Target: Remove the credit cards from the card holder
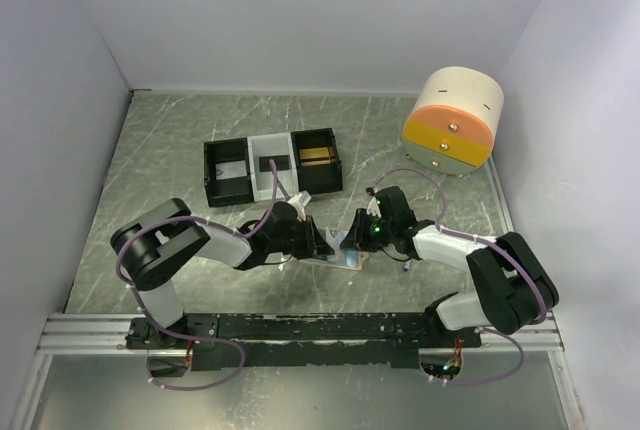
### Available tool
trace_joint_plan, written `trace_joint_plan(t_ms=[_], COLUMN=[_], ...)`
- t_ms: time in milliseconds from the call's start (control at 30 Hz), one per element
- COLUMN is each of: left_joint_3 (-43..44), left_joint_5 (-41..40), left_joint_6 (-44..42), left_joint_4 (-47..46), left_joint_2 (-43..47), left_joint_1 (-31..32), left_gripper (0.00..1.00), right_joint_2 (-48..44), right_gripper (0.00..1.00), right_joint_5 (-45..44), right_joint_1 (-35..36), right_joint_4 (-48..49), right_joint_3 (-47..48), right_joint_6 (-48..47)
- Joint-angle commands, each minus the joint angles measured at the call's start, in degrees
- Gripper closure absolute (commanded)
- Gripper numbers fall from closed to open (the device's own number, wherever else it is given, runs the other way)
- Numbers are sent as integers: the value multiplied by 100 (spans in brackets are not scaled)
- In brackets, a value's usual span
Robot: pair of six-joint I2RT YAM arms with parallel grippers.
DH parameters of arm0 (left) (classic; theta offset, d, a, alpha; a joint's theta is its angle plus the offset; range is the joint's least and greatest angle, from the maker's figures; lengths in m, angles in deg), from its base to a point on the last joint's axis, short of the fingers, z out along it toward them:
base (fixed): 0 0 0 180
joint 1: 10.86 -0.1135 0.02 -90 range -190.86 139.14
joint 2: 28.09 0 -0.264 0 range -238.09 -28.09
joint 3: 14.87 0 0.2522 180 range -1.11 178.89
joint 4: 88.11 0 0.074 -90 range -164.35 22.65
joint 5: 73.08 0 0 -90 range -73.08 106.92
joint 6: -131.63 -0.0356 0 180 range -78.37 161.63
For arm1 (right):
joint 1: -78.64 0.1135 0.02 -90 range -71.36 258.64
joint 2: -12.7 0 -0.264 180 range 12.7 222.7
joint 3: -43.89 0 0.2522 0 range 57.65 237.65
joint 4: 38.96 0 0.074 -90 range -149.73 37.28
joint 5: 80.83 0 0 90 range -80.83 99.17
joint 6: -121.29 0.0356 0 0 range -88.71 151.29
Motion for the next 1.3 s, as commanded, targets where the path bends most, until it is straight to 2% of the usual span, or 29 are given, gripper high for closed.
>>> trace_joint_plan(t_ms=[0,200,467,767,1267], left_joint_3=[113,152,86,-25,-47], left_joint_5=[74,-82,-450,-621,-966], left_joint_6=[-17,-197,-396,-429,-594], left_joint_4=[-167,164,805,984,1522], left_joint_2=[-71,115,571,985,1231], left_joint_1=[31,32,32,30,33], left_gripper=[78,93,93,93,93], right_joint_2=[127,-19,-395,-526,282], right_gripper=[78,78,75,74,74], right_joint_5=[-530,-627,-444,379,863], right_joint_1=[0,-2,0,7,44], right_joint_4=[-386,-463,-539,-157,537], right_joint_3=[-139,-101,191,307,358], right_joint_6=[-137,-114,-195,-153,19])
